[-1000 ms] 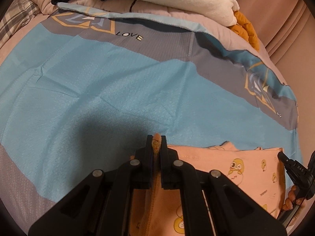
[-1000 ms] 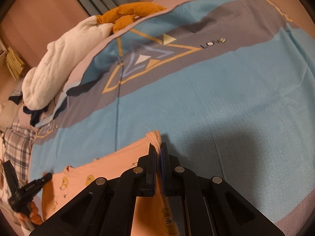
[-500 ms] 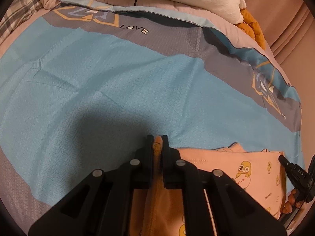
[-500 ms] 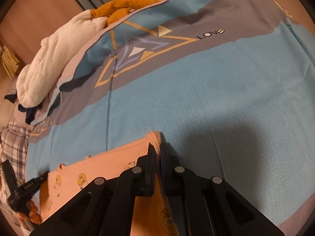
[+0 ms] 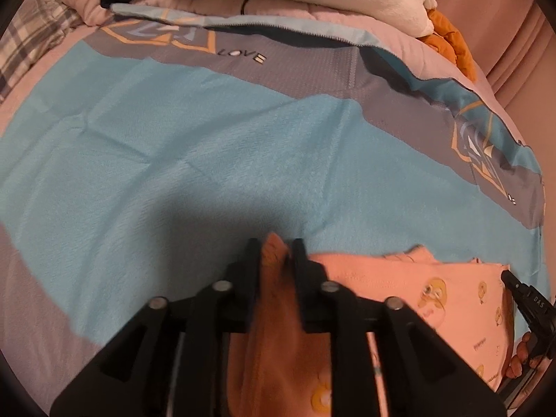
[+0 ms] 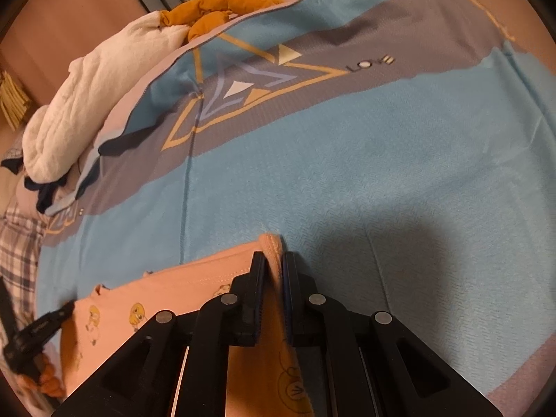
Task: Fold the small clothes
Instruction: 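Open both grippers and withdraw from the folded sleepsuit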
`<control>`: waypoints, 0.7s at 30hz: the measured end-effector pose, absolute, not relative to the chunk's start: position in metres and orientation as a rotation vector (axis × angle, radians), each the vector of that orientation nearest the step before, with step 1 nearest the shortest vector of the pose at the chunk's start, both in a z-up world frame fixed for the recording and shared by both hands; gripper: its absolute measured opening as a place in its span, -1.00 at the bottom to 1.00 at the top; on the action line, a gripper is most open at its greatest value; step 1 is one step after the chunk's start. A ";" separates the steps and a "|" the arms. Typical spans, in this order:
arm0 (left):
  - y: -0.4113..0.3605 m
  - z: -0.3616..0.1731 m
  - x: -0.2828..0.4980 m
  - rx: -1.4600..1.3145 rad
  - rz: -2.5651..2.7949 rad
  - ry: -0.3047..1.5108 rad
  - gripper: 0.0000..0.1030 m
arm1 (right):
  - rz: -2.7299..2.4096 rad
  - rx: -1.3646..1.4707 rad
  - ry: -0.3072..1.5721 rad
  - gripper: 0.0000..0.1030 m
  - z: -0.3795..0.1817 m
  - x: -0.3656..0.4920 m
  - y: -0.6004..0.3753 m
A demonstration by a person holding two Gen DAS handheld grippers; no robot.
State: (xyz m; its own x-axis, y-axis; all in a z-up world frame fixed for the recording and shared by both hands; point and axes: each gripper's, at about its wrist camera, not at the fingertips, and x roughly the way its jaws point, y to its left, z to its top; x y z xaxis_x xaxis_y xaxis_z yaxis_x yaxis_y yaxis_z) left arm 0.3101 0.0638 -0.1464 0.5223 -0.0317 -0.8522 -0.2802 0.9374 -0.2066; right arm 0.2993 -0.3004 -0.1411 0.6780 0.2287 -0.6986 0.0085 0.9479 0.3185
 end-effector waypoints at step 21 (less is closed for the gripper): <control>0.036 -0.081 0.113 -0.360 -0.031 0.896 0.64 | 0.053 0.217 0.656 0.29 -0.068 0.129 -0.302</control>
